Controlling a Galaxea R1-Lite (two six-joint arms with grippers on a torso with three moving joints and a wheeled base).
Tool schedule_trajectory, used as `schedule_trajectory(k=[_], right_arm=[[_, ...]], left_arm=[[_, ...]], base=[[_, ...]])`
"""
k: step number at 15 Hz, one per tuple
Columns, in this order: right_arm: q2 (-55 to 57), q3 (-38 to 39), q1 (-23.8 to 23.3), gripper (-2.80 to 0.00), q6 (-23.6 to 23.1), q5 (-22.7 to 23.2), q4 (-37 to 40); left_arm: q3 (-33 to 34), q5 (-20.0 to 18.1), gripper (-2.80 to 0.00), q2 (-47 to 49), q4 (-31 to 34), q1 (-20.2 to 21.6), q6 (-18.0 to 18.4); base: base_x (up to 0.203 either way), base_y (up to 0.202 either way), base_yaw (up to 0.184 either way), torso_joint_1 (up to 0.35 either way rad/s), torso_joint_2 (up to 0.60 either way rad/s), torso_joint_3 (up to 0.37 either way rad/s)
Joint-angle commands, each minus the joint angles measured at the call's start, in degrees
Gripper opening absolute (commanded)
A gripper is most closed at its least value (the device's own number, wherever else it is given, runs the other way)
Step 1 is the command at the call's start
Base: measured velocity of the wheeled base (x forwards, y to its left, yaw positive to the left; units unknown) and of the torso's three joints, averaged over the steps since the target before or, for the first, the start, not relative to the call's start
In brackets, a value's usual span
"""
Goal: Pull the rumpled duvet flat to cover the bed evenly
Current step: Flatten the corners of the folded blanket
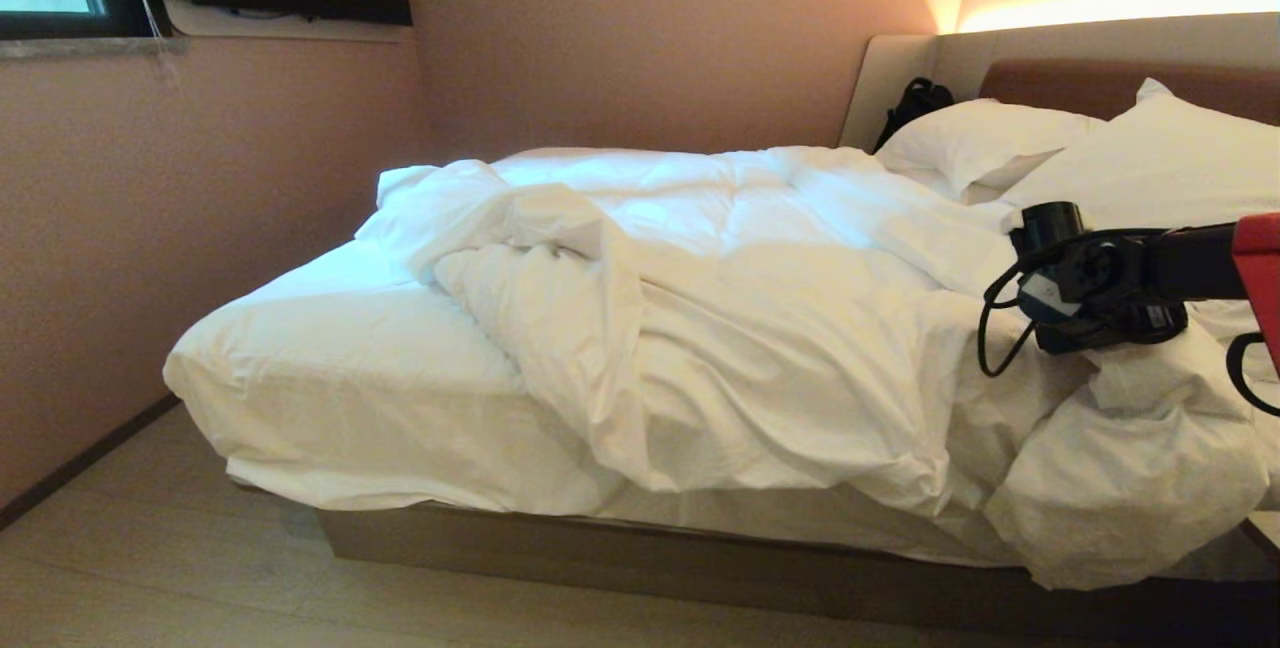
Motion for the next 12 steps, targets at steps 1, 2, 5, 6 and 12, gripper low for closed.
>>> schedule_trajectory(k=[1,2,5,6,12], right_arm=[[1.4,-0.9,-0.2,0.00,0.0,-1.3,0.1],[1.8,-1.6,-0.2,0.00,0.0,-1.7,0.2],[2.2,-3.7,-0.4,-2.80,0.7,-1.9,0.2],[1.4,-3.7,-0.4,-2.80,0.6,-1.8,0.2],[0.9,-3.8,-0.4,-2.80,1.5,-1.5,0.3]], left_arm=[[0.0,0.0,-2.80,0.0,0.0,0.0,0.0],[0.0,0.1,-2.80,0.1,0.0,0.0,0.0],[0.0,0.0,-2.80,0.0,0.0,0.0,0.0],[0.0,0.0,-2.80,0.0,0.0,0.0,0.0],[0.0,0.0,-2.80,0.1,0.0,0.0,0.0]], base=[[0.000,0.000,0.000,0.000,0.00,0.000],[0.000,0.000,0.000,0.000,0.00,0.000],[0.000,0.000,0.000,0.000,0.00,0.000],[0.000,0.000,0.000,0.000,0.00,0.000],[0.000,0.000,0.000,0.000,0.00,0.000]])
